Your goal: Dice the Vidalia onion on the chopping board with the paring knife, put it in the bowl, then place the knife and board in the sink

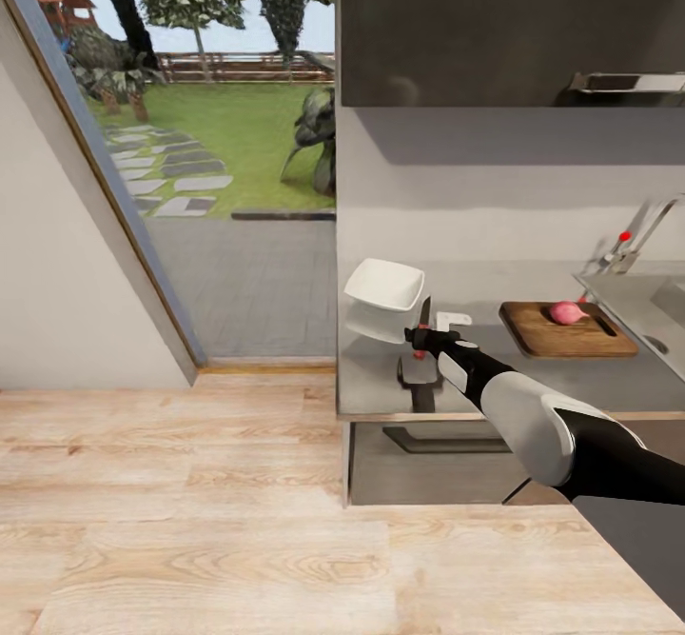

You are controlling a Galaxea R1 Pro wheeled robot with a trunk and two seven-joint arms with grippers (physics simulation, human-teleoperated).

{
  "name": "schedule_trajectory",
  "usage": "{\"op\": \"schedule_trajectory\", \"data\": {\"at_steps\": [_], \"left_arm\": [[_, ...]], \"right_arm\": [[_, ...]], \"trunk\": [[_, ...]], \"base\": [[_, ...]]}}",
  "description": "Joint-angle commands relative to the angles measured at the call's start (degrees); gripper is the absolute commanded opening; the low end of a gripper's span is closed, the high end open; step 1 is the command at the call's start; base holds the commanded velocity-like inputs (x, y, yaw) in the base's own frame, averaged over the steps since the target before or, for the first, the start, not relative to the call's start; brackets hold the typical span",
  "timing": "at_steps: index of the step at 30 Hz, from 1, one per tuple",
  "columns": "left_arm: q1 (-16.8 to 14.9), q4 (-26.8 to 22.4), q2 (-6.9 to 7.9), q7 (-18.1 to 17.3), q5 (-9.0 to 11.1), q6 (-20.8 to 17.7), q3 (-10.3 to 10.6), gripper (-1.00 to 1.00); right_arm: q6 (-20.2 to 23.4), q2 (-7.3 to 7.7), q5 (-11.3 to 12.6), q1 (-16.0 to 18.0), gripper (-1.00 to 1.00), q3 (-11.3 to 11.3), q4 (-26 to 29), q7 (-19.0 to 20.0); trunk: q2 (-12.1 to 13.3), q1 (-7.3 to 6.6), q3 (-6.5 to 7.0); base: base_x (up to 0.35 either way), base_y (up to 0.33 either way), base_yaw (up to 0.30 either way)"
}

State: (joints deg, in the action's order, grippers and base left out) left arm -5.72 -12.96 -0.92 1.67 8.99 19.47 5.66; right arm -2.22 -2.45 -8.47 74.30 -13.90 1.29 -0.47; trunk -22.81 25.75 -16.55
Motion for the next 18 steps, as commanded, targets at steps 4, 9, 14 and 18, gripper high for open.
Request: {"op": "schedule_trajectory", "data": {"at_steps": [4, 9, 14, 18], "left_arm": [[0.0, 0.0, 0.03, 0.2, 0.5, 0.2, 0.5, 1.0], [0.0, 0.0, 0.04, 0.2, 0.5, 0.2, 0.5, 1.0], [0.0, 0.0, 0.04, 0.2, 0.5, 0.2, 0.5, 1.0], [0.0, 0.1, 0.04, 0.2, 0.5, 0.2, 0.5, 1.0]], "right_arm": [[-0.2, -0.01, -0.6, 0.1, 1.0, -0.5, -0.1, -0.1], [-0.2, -0.06, -0.6, 0.1, 1.0, -0.4, -0.1, -0.1], [-0.2, -0.05, -0.6, 0.1, 1.0, -0.4, -0.1, 0.0], [-0.2, 0.01, -0.6, -0.2, 1.0, -0.4, -0.1, 0.0]], "trunk": [[-0.1, 0.03, -0.41], [-0.1, 0.03, -0.81], [-0.1, 0.03, -1.01], [-0.1, 0.03, -1.04]], "base": [[0.025, -0.013, 0.0], [0.006, -0.003, 0.0], [0.001, 0.0, 0.0], [0.0, 0.0, 0.0]]}}
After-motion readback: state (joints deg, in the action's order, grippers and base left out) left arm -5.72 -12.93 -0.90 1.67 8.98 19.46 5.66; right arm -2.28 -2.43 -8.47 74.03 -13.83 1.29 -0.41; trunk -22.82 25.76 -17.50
